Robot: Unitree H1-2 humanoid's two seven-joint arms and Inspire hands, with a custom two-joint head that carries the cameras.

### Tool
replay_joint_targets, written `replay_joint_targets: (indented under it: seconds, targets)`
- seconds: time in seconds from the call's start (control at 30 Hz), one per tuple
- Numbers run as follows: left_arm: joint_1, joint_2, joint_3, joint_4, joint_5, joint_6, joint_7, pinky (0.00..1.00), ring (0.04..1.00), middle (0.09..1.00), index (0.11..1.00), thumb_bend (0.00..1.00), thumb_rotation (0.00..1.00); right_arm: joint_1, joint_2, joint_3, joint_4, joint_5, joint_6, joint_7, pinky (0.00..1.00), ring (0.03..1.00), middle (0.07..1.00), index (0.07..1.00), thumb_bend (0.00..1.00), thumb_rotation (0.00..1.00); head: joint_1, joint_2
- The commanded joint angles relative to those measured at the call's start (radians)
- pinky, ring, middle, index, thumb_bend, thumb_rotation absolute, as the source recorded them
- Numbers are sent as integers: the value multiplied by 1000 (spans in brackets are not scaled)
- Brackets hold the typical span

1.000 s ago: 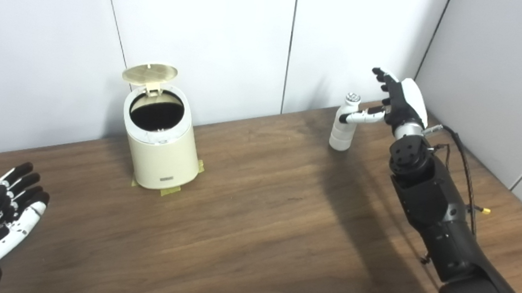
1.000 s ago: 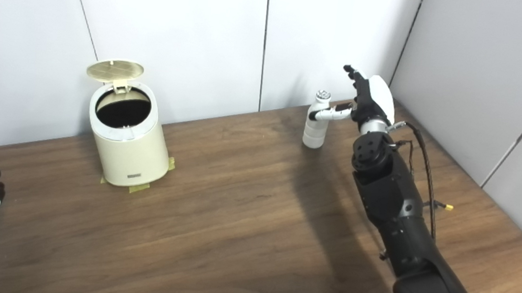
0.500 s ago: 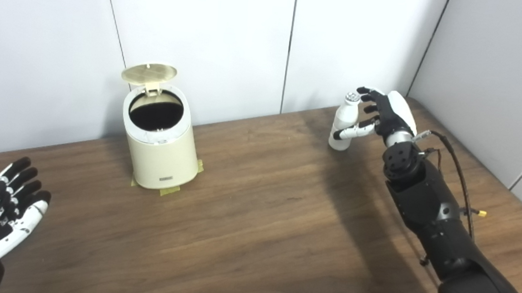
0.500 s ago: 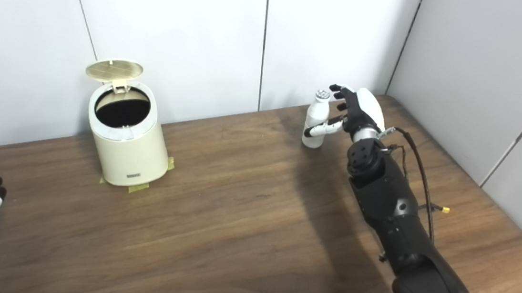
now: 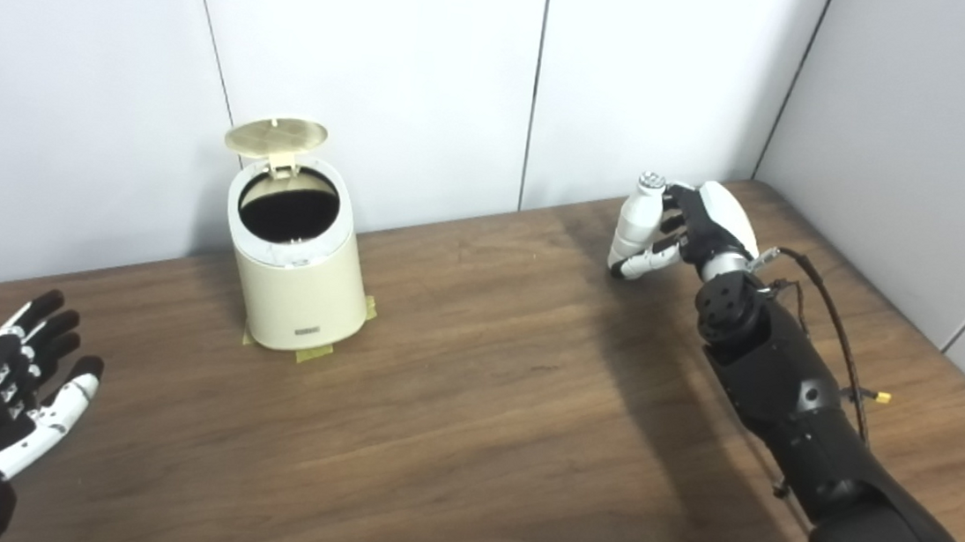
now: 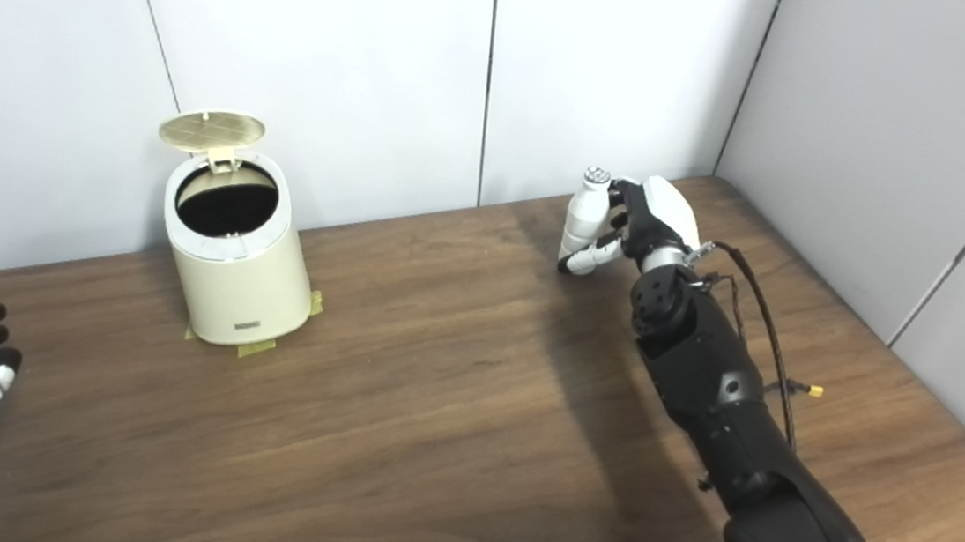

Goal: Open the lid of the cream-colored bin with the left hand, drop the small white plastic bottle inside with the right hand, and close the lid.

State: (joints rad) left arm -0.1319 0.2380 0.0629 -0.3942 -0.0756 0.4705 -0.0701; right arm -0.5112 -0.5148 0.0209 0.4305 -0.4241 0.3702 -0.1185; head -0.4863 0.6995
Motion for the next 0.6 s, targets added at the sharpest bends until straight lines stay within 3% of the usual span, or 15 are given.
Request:
replay_joint_targets:
  seconds: [0.0,0.17,0.3,0.33,0.4,0.57]
  targets:
    - [-41,17,5,-29,-8,-1,12,914,901,920,954,266,9,-48,-22,-10,-25,0,-41,-14,600,696,757,766,885,62,0,1]
    - [-38,27,-2,-26,5,-1,12,981,907,915,944,272,51,-53,-9,-21,-11,2,-71,-47,558,636,697,741,872,24,2,3]
    - [-34,38,-11,-25,21,-1,9,1000,911,906,936,277,127,-57,8,-49,23,11,-119,-110,524,565,604,669,870,1,4,4]
    - [-33,38,-11,-26,17,-1,9,971,904,907,934,274,99,-59,11,-53,33,12,-130,-122,537,546,547,640,723,0,4,4]
    - [-31,41,-19,-28,42,-1,9,959,892,895,921,272,83,-59,16,-60,45,7,-157,-152,536,517,483,577,580,0,9,2]
    - [-29,34,-24,-22,66,-1,1,958,874,879,903,277,73,-58,14,-48,56,-13,-174,-182,486,462,478,487,523,0,21,-3]
